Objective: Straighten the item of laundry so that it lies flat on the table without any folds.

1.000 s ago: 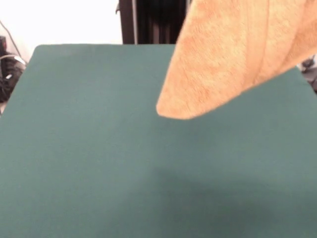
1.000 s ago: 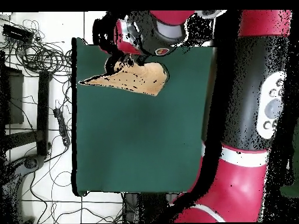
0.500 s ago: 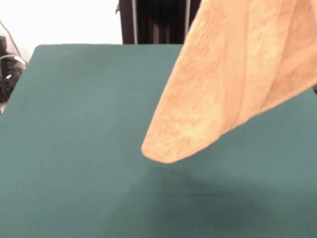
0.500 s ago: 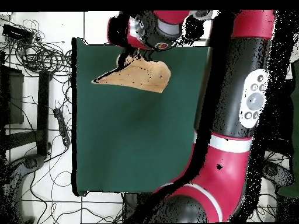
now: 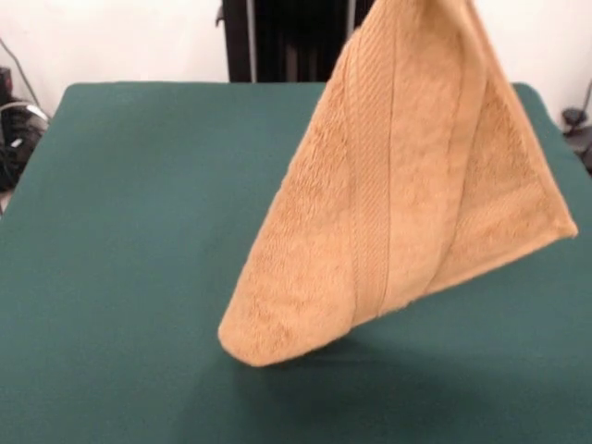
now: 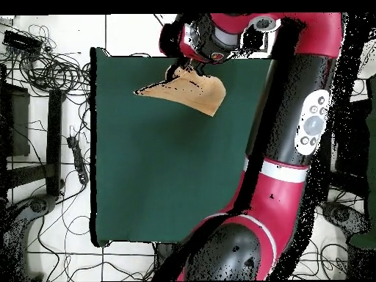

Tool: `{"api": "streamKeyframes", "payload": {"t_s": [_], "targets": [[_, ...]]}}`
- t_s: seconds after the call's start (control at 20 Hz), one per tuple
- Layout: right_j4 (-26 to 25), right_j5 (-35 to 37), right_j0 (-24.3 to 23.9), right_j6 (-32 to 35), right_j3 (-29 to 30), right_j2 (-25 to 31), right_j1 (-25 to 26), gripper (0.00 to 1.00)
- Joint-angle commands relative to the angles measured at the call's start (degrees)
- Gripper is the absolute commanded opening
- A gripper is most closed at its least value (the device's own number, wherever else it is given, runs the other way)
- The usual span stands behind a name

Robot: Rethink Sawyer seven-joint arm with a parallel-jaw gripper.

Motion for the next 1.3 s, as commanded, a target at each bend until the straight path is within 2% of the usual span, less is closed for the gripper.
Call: {"api": "streamKeyframes", "payload": {"t_s": [0.05,0.15,0.3,0.4,0.5,0.55,0.65,0.85,0.95,1.05,1.15,1.3], "targets": [[-4.54,-0.44,1.18,0.40,-0.99,6.52,0.05,0.00],[-2.91,-0.47,1.01,0.42,0.40,5.13,-0.83,0.00],[4.64,-2.90,0.16,2.61,6.96,-0.75,-4.23,0.00],[11.23,-6.95,-2.03,4.75,17.40,-5.36,-9.32,0.00],[17.19,-13.04,-5.81,6.58,32.63,-8.15,-16.80,0.00],[18.91,-15.73,-7.51,6.22,39.28,-8.66,-20.39,0.00],[21.39,-19.56,-10.02,6.21,49.01,-8.85,-25.96,0.00],[24.60,-29.26,-14.42,5.73,63.73,-7.61,-35.66,0.00],[25.64,-33.43,-16.13,5.50,69.21,-6.75,-38.71,0.00],[25.76,-35.87,-16.75,5.13,71.75,-6.41,-39.53,0.00],[25.62,-36.35,-16.22,5.59,71.24,-6.88,-38.49,0.00],[23.83,-27.95,-12.66,4.50,62.47,-9.18,-32.85,0.00]]}}
